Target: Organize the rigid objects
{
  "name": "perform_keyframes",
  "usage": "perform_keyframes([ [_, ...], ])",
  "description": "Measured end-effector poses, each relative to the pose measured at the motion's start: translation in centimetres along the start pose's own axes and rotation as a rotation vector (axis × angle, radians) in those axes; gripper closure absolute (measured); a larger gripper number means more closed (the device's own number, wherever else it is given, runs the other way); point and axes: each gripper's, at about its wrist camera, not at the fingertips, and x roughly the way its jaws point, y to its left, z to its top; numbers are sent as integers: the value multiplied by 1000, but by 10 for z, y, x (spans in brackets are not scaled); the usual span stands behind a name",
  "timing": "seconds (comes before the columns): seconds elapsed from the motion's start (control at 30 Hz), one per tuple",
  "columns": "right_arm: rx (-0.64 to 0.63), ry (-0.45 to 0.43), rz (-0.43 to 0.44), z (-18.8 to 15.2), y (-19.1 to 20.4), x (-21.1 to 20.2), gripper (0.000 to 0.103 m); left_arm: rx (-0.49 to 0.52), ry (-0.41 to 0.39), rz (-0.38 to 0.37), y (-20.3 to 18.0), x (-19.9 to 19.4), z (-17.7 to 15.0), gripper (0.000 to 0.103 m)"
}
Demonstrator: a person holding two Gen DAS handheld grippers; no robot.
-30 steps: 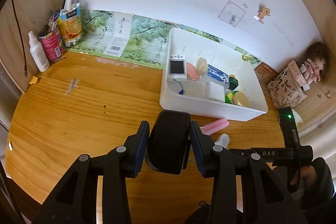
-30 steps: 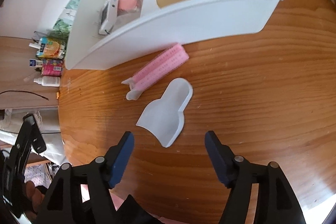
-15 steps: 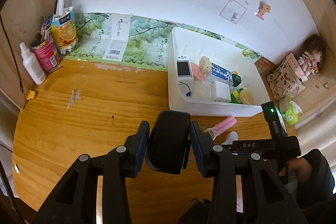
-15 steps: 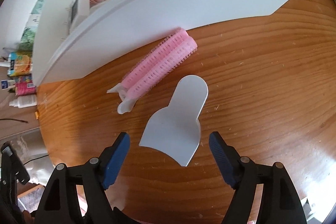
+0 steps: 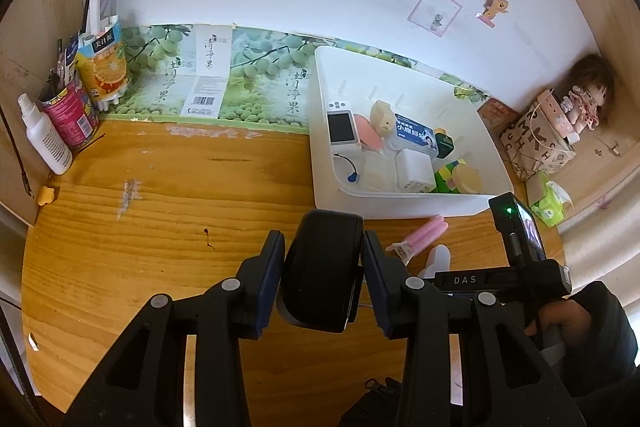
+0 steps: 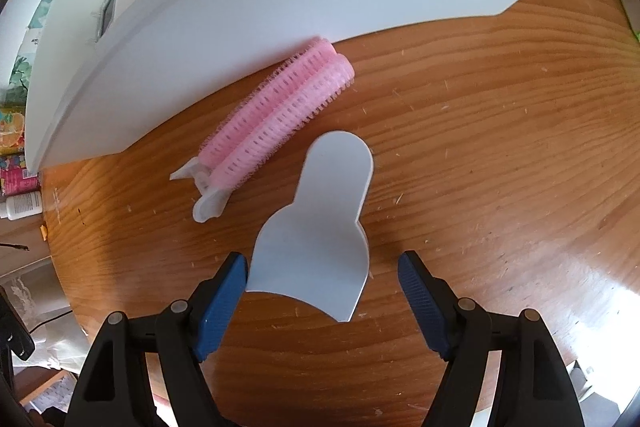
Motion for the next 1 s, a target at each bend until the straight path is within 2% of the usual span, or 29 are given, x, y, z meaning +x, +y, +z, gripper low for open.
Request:
perform_keyframes([
  [0.07,-1,1,12,-3,-3,-2,31,-1,1,1,-1,0,0,60],
  [0.17,-18,-3,24,-3,-4,-4,43,0,0,0,0,0,0,60],
  [0.5,-24,14,125,-10,-20,-10,43,-1,-17,22,-15,-5,-1,60],
  [0.93,-48,-32,211,-18,-65,-64,46,28,-56,9,-59,-3,11,60],
  [0.97,-47,-43,209,-16,-68,-70,71,32,-59,6,-63,-2,13,60],
  [1.0,-47,-47,225,-14,-72,-76,79,36,-63,4,-66,-1,14,60],
])
